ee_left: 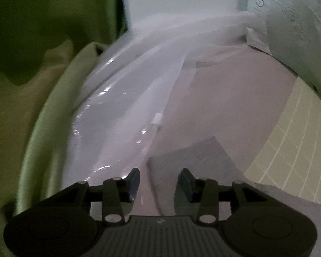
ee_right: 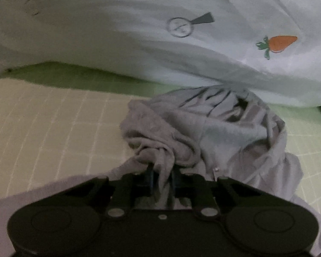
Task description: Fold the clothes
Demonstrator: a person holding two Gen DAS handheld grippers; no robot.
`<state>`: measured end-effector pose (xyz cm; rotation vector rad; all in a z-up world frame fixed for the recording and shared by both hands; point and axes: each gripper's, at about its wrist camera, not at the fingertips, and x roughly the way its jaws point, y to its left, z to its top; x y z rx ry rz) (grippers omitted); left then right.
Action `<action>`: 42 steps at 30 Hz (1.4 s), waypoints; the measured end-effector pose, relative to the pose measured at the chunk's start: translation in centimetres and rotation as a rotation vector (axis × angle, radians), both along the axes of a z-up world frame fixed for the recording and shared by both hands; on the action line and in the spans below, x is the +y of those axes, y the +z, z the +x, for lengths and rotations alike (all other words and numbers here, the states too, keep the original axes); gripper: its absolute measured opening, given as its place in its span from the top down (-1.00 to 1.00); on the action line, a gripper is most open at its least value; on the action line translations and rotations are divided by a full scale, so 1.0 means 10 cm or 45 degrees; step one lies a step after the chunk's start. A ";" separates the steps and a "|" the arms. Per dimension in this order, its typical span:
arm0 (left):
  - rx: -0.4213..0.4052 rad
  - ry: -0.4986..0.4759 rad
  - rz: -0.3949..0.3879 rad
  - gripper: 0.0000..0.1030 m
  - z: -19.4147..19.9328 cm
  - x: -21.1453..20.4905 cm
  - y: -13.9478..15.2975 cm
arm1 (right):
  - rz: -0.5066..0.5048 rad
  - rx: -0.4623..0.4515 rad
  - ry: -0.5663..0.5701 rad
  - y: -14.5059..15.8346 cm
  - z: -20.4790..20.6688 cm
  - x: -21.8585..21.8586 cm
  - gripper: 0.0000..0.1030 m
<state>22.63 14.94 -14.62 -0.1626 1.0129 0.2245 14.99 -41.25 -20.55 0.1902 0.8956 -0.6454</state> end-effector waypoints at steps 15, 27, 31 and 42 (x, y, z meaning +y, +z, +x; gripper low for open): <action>-0.034 0.086 0.109 0.78 -0.07 -0.10 0.02 | -0.037 -0.004 0.026 -0.02 -0.06 -0.02 0.61; -0.031 0.214 0.182 0.34 -0.62 0.15 0.18 | 0.271 -0.156 0.025 0.26 -0.53 -0.27 -0.05; -0.113 0.123 0.141 0.00 -0.76 -0.13 0.35 | 0.297 -0.272 -0.111 0.46 -1.20 -0.42 -0.38; -0.045 -0.645 -0.188 -0.28 -1.35 -1.81 0.23 | 0.258 -0.174 -0.430 0.25 -3.15 -0.78 -0.47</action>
